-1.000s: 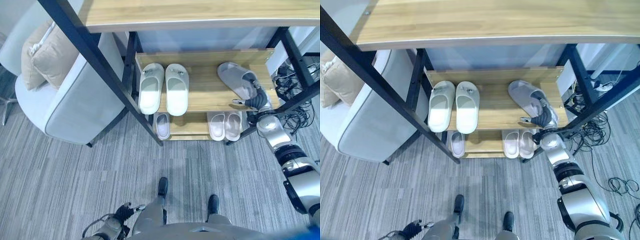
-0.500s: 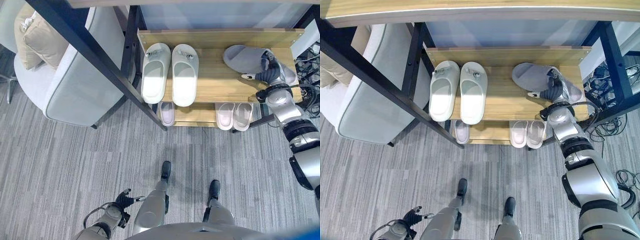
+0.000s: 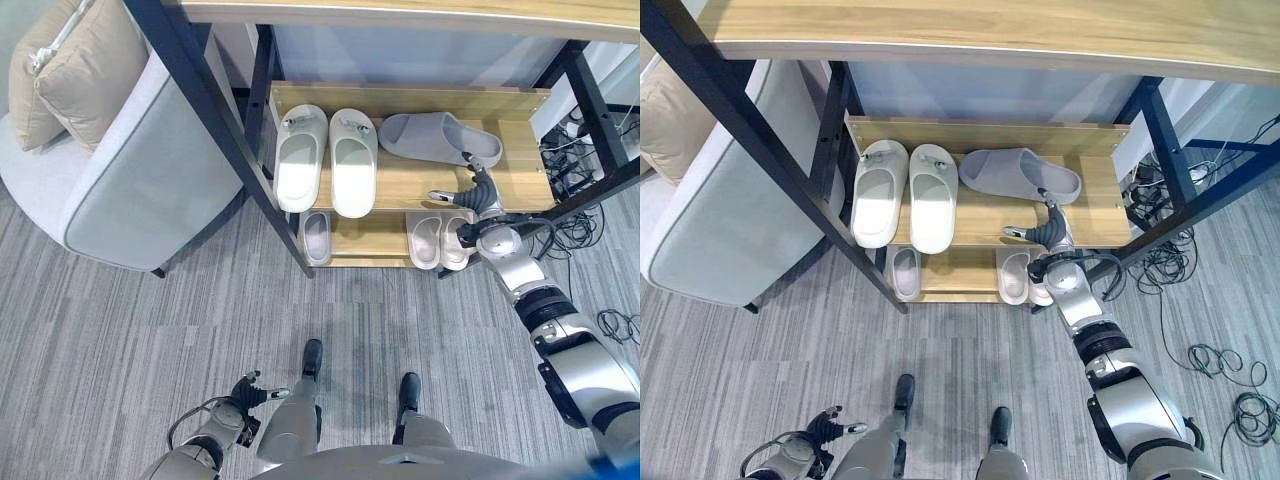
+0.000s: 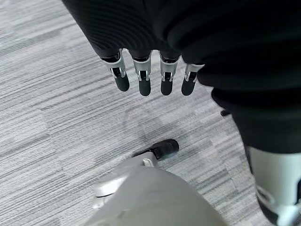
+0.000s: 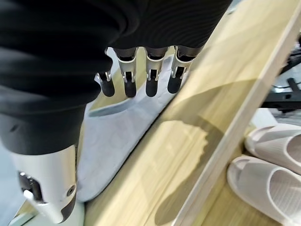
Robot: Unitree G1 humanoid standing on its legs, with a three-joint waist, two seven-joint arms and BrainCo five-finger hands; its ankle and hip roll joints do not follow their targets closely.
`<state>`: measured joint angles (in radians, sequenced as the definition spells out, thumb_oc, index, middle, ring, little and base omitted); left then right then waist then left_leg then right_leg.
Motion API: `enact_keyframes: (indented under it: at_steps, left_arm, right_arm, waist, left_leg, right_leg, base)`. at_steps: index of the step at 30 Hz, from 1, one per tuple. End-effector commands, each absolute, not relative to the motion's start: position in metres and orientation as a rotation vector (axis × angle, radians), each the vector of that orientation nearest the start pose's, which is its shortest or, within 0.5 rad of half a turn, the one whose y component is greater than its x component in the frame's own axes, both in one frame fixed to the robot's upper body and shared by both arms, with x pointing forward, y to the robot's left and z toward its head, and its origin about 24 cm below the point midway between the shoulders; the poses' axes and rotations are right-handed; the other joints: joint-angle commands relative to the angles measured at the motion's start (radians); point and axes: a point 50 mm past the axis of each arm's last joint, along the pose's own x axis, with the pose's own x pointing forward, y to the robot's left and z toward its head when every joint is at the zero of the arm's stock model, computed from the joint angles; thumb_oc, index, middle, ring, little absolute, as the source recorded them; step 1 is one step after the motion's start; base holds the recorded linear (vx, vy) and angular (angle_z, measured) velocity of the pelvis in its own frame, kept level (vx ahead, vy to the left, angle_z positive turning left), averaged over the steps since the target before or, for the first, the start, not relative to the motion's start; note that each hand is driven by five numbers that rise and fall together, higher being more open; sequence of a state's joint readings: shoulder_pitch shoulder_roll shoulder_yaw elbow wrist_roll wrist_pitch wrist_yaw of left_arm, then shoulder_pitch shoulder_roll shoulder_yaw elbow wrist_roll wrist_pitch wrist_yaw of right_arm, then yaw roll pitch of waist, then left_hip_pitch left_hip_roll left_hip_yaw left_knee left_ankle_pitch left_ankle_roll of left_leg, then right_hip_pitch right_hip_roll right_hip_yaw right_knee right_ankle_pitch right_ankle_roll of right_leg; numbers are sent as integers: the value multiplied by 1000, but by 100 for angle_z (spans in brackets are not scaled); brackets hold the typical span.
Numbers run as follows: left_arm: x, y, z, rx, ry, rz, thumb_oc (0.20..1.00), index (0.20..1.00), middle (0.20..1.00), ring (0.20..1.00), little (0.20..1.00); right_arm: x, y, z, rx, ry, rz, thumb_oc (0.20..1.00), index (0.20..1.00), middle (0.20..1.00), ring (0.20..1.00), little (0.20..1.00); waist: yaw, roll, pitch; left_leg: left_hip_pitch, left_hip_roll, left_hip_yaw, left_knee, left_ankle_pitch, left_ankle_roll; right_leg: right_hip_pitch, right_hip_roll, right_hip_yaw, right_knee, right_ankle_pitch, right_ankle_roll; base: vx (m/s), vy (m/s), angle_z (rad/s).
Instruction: Arrange the slippers neatly on the shoe rack.
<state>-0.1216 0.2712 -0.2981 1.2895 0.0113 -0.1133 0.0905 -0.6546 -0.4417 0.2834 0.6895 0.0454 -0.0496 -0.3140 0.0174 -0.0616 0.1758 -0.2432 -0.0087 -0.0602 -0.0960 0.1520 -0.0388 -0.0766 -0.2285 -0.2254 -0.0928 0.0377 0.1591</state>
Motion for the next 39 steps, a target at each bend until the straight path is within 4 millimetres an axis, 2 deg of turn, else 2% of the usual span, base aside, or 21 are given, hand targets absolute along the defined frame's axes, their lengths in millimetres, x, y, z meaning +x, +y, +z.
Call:
enact_keyframes:
  at_steps: [1, 5, 12, 23, 27, 34, 35, 36, 37, 39]
  left_arm:
    - [118, 240, -154, 503, 1139, -9, 1000, 1000, 1000, 1000, 1000]
    - [109, 240, -157, 516, 1162, -25, 1000, 1000, 1000, 1000, 1000]
    - [119, 245, -152, 538, 1121, -30, 1000, 1000, 1000, 1000, 1000]
    - [137, 255, -143, 562, 1065, -5, 1000, 1000, 1000, 1000, 1000]
    - [147, 257, -139, 572, 1030, 3, 1000, 1000, 1000, 1000, 1000]
    - [161, 259, -132, 569, 985, 34, 1000, 1000, 1000, 1000, 1000]
    - [162, 258, -132, 568, 982, 33, 1000, 1000, 1000, 1000, 1000]
    - [162, 258, -132, 568, 982, 33, 1000, 1000, 1000, 1000, 1000]
    - [162, 257, -132, 568, 979, 35, 1000, 1000, 1000, 1000, 1000]
    - [162, 257, -132, 567, 979, 36, 1000, 1000, 1000, 1000, 1000]
  right_arm:
    - [369, -213, 118, -584, -145, -215, 1000, 1000, 1000, 1000, 1000]
    - [372, -227, 133, -715, -187, -277, 1000, 1000, 1000, 1000, 1000]
    - [389, -248, 153, -807, -117, -339, 1000, 1000, 1000, 1000, 1000]
    - [398, -262, 179, -830, -105, -378, 1000, 1000, 1000, 1000, 1000]
    - [400, -268, 199, -830, -145, -413, 1000, 1000, 1000, 1000, 1000]
    - [402, -260, 211, -804, -212, -415, 1000, 1000, 1000, 1000, 1000]
    - [402, -259, 212, -797, -218, -414, 821, 821, 821, 821, 821]
    - [402, -259, 212, -797, -218, -414, 558, 558, 558, 558, 558]
    - [402, -258, 213, -798, -226, -415, 200, 200, 200, 200, 200]
    - [402, -257, 213, -803, -233, -412, 200, 200, 200, 200, 200]
  waist:
    - [11, -3, -39]
    - [23, -7, -41]
    - [50, -15, -36]
    - [74, -19, -12]
    - [84, -22, 12]
    - [92, -36, 25]
    - [93, -38, 27]
    - [93, -38, 27]
    - [93, -40, 30]
    - [92, -41, 32]
  left_leg:
    - [8, 34, 73, 9, -128, -30]
    - [0, 33, 69, 9, -126, -31]
    - [-33, 33, 61, 9, -110, -39]
    - [-100, 30, 43, 9, -87, -49]
    - [-131, 28, 34, 9, -77, -56]
    - [-156, 30, 23, 9, -73, -62]
    - [-155, 31, 22, 9, -74, -62]
    - [-155, 31, 22, 9, -74, -62]
    - [-154, 32, 20, 9, -75, -64]
    - [-152, 33, 20, 9, -76, -64]
  right_leg:
    - [-49, -67, 50, 18, 50, 40]
    - [-53, -68, 44, 13, 55, 42]
    - [-76, -65, 34, 8, 64, 43]
    - [-119, -64, 18, 6, 74, 47]
    - [-139, -65, 12, 6, 76, 51]
    - [-149, -62, -1, 6, 72, 52]
    - [-147, -61, -3, 6, 70, 51]
    - [-147, -61, -3, 6, 70, 51]
    - [-144, -60, -5, 6, 68, 50]
    - [-142, -59, -5, 8, 66, 50]
  base:
    - [0, 0, 0]
    - [2, -1, 1]
    - [3, -1, 1]
    - [13, 5, 4]
    - [14, -2, 5]
    - [35, -8, 5]
    - [0, 0, 0]
    - [32, -12, 0]
    - [0, 0, 0]
    - [0, 0, 0]
